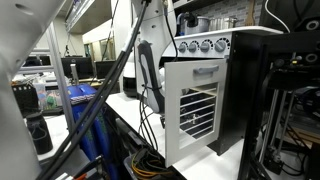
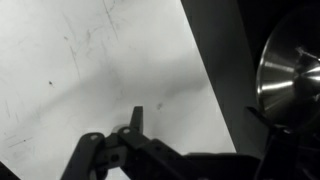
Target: Open the kitchen cabinet, take the lid off the silver pot and put it in the kitchen cabinet
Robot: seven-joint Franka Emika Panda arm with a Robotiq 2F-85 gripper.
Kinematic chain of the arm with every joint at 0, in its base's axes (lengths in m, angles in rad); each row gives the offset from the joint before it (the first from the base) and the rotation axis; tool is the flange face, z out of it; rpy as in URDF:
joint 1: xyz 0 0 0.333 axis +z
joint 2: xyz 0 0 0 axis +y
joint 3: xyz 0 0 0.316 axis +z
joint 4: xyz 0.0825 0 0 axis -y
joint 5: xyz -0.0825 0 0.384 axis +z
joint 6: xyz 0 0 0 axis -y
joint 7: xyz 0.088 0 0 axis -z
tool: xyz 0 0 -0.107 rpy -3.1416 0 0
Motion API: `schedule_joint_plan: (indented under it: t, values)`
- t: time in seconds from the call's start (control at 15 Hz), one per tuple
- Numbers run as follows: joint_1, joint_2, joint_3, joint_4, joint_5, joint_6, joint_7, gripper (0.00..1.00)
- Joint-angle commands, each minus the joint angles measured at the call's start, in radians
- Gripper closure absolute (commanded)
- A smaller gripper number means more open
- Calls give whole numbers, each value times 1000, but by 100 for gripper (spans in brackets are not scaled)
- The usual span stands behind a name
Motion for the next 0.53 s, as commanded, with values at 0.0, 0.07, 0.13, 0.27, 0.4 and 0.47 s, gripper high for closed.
schedule_joint_plan:
  t: [0.0,0.07,0.13,0.27,0.4,0.47]
  values:
    - [-7,23,-5,39,-39,29,0,0]
    - [-6,22,-4,43,-40,28,0,0]
    - [-5,22,-4,47,-42,26,0,0]
    - [-4,21,-4,52,-49,26,0,0]
    - [-3,20,-4,54,-52,25,0,0]
    - [-3,15,-2,51,-50,24,0,0]
